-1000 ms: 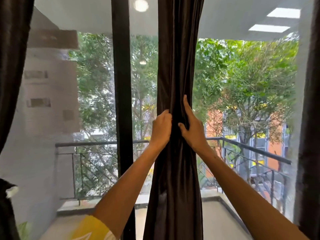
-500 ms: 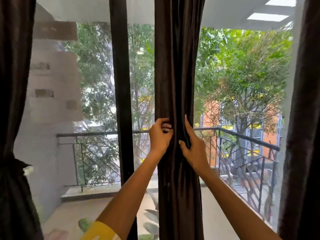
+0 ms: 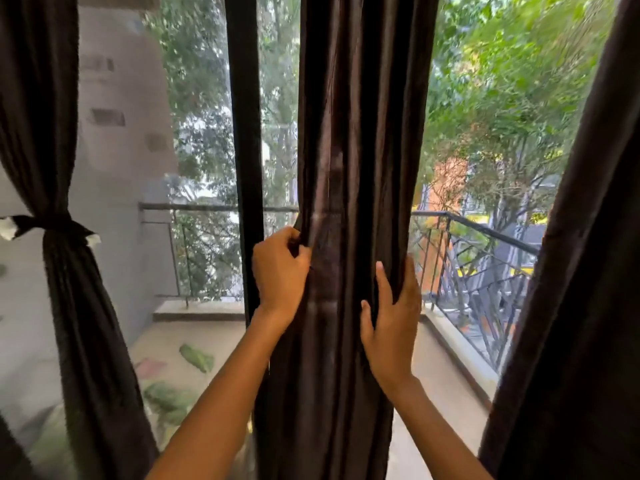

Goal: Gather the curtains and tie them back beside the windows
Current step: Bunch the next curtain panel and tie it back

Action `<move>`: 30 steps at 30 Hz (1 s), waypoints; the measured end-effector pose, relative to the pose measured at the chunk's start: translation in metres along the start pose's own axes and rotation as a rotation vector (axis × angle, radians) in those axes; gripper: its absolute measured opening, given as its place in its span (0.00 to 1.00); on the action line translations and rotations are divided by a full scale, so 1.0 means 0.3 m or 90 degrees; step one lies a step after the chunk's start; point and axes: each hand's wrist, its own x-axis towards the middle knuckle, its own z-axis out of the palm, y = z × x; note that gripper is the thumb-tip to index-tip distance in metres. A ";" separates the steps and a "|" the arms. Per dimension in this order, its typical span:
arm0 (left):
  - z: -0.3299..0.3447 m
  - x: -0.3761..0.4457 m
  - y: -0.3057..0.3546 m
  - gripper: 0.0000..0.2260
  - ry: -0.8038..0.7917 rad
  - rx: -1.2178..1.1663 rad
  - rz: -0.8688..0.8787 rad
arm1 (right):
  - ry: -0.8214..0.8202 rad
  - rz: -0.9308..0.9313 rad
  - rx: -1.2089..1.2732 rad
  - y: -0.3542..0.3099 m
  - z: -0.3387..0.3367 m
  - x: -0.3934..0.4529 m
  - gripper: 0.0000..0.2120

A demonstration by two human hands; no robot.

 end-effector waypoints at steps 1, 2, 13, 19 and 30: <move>-0.027 -0.006 0.000 0.05 0.002 0.019 0.000 | 0.008 -0.011 -0.019 -0.014 -0.007 -0.025 0.30; -0.055 -0.015 -0.004 0.02 0.007 0.046 0.005 | 0.007 -0.024 -0.028 -0.033 -0.016 -0.054 0.30; -0.304 0.052 -0.015 0.06 -0.075 0.124 -0.002 | -0.063 -0.260 0.153 -0.315 -0.013 -0.126 0.16; -0.362 0.083 -0.050 0.06 -0.161 0.046 -0.050 | -0.071 -0.042 0.288 -0.450 0.028 -0.020 0.15; -0.388 0.128 -0.172 0.05 -0.166 -0.103 -0.085 | -0.095 0.125 0.472 -0.513 0.135 0.114 0.13</move>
